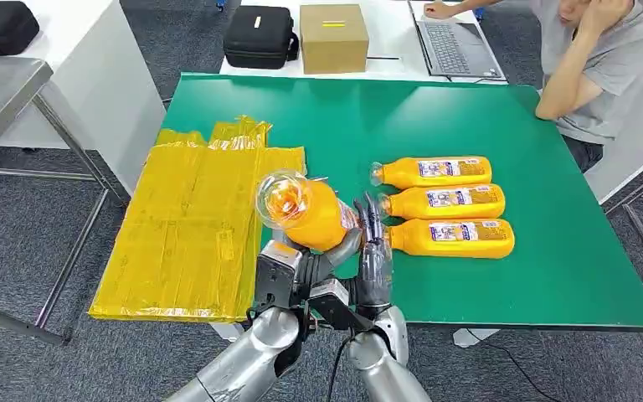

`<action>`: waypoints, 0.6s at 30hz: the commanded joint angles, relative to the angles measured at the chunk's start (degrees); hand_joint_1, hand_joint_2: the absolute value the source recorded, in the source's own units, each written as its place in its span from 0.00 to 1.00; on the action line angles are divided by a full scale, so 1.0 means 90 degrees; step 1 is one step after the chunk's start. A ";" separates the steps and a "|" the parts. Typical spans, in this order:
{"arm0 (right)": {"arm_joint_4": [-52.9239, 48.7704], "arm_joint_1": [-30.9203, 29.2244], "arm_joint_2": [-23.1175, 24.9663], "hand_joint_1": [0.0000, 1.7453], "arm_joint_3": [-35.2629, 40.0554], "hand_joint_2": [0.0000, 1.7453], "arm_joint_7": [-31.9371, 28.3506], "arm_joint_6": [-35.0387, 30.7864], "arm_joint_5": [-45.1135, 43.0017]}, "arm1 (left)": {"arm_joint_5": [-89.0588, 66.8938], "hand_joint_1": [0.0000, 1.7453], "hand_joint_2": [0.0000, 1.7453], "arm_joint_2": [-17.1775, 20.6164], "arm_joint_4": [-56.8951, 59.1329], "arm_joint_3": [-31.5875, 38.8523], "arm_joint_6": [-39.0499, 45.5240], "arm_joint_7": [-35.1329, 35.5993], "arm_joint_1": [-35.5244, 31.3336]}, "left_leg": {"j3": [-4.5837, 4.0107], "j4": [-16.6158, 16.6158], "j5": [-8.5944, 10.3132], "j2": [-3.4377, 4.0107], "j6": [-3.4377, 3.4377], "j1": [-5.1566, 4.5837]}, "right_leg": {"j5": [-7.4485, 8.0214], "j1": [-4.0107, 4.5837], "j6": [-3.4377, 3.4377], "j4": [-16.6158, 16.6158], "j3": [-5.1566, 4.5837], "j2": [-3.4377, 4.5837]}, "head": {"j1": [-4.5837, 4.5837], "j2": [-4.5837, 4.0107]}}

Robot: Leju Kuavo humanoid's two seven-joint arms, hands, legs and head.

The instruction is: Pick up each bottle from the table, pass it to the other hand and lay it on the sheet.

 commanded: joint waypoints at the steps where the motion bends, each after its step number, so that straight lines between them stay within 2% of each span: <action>1: 0.0863 -0.0441 0.0034 0.00 -0.0413 1.00 -0.0003 -0.0003 -0.0497 | -0.0199 1.00 1.00 0.0159 0.0859 0.0388 0.0151 0.0014 -0.0569 | 0.0032 -0.0002 -0.0011 0.0015 -0.0015 0.0004 | -0.0008 0.0005 -0.0014 0.0000 0.0028 0.0008 | 0.0000 0.0000; 6: 0.0722 -0.0160 -0.0112 0.00 -0.0403 1.00 -0.0003 -0.0003 -0.0792 | -0.1002 1.00 1.00 0.0611 0.1334 0.0485 0.0635 0.0136 -0.0868 | 0.0043 -0.0011 -0.0008 0.0014 -0.0019 0.0003 | -0.0008 0.0004 -0.0016 -0.0006 0.0038 0.0007 | 0.0002 0.0000; 18: 0.0927 -0.0182 -0.0130 0.00 -0.0302 1.00 -0.0003 -0.0003 -0.1337 | -0.1331 1.00 1.00 0.0704 0.1788 0.1041 0.0391 0.0356 -0.1068 | 0.0031 -0.0003 -0.0009 0.0015 -0.0018 0.0005 | -0.0010 0.0005 -0.0013 0.0003 0.0024 0.0008 | 0.0000 0.0000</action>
